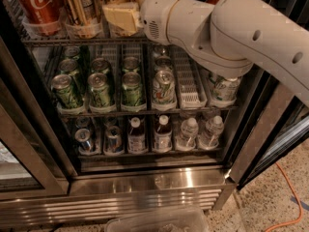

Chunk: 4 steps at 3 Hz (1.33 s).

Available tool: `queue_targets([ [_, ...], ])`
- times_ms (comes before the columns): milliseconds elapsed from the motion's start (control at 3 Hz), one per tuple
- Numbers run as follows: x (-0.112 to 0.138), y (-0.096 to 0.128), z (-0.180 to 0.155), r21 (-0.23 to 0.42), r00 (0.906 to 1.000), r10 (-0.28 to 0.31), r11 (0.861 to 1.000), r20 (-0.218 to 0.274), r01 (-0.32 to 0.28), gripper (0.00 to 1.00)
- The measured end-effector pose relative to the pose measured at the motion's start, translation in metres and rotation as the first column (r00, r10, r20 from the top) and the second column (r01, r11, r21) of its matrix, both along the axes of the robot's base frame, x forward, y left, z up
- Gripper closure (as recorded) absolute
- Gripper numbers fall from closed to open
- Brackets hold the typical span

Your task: Pick orange can from top shelf of fridge

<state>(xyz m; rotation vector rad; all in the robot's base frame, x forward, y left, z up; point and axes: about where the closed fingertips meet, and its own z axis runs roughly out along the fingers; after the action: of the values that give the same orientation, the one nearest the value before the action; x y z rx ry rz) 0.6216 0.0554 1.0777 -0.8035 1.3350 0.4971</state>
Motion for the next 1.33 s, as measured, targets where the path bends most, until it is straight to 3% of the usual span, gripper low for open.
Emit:
queue_targets([
  [333, 0.001, 0.003, -0.002, 0.011, 1.0000, 0.004, 1.000, -0.005, -0.004, 1.00],
  [1333, -0.008, -0.003, 0.021, 0.031, 0.9979, -0.018, 0.999, 0.062, 0.016, 1.00],
])
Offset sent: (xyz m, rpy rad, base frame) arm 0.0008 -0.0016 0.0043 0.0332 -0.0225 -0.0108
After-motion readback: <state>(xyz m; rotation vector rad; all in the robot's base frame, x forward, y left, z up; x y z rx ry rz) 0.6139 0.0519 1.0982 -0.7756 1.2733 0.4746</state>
